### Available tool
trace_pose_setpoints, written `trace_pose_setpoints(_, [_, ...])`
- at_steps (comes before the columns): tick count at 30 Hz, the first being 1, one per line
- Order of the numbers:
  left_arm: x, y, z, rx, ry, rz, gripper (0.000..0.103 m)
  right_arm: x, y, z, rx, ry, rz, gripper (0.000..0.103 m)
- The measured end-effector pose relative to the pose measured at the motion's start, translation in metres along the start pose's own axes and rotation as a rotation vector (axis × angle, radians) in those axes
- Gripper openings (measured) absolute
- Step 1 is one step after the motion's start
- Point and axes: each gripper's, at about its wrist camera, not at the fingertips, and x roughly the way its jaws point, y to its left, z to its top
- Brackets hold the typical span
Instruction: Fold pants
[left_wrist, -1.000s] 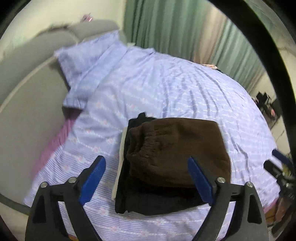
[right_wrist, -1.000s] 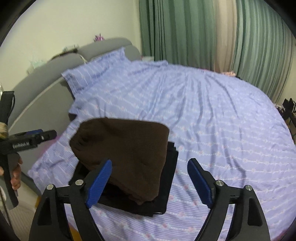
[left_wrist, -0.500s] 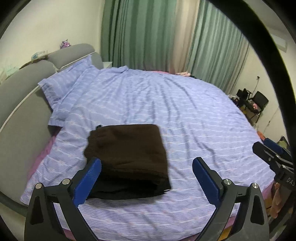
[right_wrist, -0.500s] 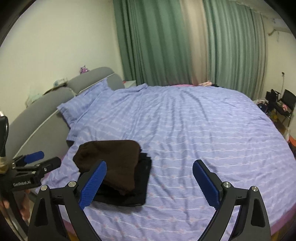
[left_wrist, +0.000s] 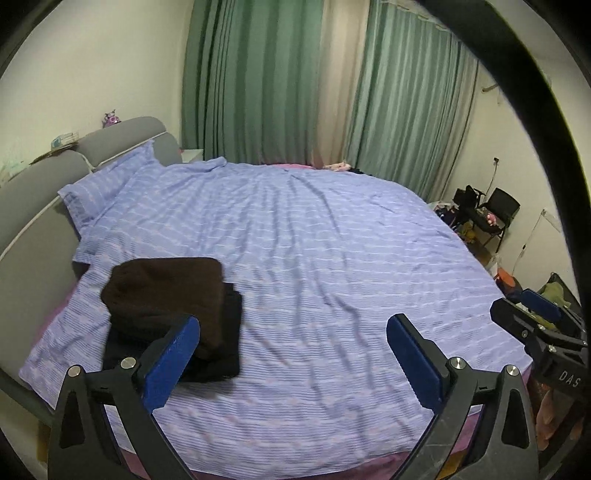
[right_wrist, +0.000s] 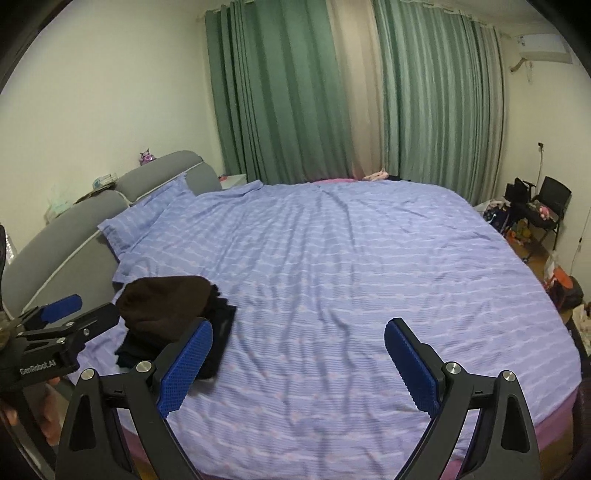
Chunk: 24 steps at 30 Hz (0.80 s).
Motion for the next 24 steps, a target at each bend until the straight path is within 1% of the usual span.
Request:
trace_pose_setpoints(6, [-0.012, -0.061, -0.011, 0.016, -0.007, -0.022, 0.103, -0.03, -0.051, -0.008, -0.001, -0.013, -0.013, 0.095])
trace_pose_setpoints(12, [-0.021, -0.106, -0.022, 0.041, -0.017, -0.041, 0.103, -0.059, -0.093, -0.02, 0.014, -0.018, -0.031, 0.095])
trace_pose_setpoints(17, [-0.032, -0.133, -0.03, 0.062, -0.034, -0.037, 0.103, -0.075, -0.114, -0.027, 0.021, -0.024, -0.048, 0.095])
trace_pose_setpoints(24, [-0.043, -0.156, -0.034, 0.069, -0.051, -0.037, 0.103, -0.094, -0.135, -0.034, 0.035, -0.034, -0.066, 0.095])
